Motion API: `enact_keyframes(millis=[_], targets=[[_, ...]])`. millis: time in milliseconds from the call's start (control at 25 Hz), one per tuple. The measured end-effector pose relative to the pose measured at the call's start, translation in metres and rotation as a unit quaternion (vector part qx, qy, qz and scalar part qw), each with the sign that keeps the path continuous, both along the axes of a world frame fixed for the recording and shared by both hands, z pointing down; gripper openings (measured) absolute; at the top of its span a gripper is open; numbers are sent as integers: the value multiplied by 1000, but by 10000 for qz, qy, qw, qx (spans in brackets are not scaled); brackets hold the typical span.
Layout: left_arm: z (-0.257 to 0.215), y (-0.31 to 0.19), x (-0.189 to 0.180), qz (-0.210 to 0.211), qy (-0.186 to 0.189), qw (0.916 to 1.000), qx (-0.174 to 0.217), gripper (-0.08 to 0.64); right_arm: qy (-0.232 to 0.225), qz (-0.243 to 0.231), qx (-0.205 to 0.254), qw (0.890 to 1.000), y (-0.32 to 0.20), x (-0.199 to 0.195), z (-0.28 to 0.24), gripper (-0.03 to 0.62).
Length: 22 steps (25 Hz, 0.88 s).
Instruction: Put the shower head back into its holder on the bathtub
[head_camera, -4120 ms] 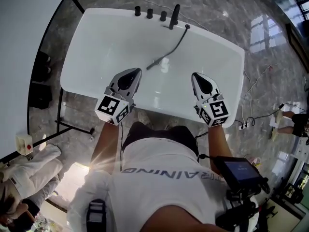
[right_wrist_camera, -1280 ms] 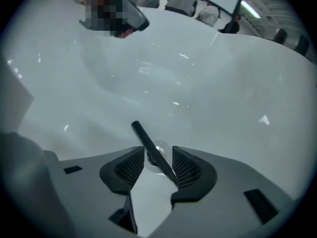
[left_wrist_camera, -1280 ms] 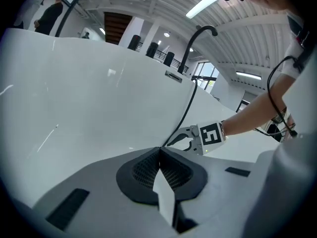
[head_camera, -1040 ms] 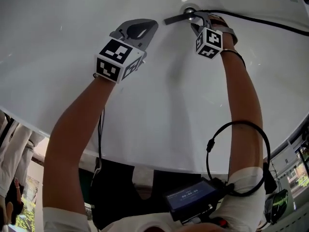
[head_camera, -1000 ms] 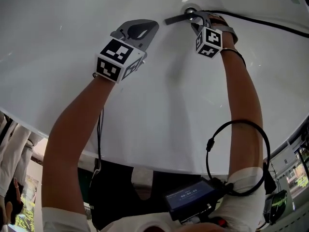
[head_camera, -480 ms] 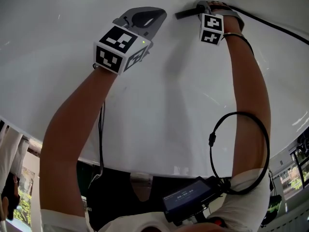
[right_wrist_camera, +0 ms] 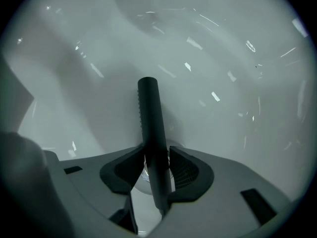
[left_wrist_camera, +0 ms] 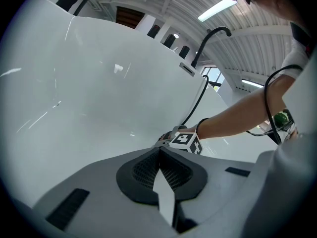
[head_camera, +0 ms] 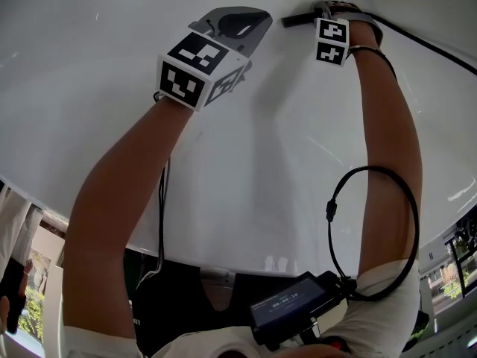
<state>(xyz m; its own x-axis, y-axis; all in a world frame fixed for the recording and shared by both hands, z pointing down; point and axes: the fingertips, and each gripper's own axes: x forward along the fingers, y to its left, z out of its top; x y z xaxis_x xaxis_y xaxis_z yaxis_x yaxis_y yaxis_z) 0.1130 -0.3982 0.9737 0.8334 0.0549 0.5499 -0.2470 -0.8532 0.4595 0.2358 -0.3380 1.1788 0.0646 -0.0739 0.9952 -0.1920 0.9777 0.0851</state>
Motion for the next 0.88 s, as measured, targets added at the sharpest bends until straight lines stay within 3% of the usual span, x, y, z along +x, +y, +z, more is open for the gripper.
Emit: enact_keyframes(millis=[440, 600, 720, 880], targets=[[8, 8, 1, 100, -80, 9999, 22, 17, 246, -153, 234, 9993, -2, -1, 4, 143], [4, 8, -3, 136, -114, 9998, 67, 17, 347, -29, 1176, 9924, -11, -8, -19, 141], [-9, -2, -6, 21, -110, 9998, 150, 17, 255, -106, 1971, 9800, -12, -24, -59, 141], [-42, -24, -10, -335, -114, 9988, 328, 17, -74, 159, 2747, 9614, -11, -48, -128, 141]])
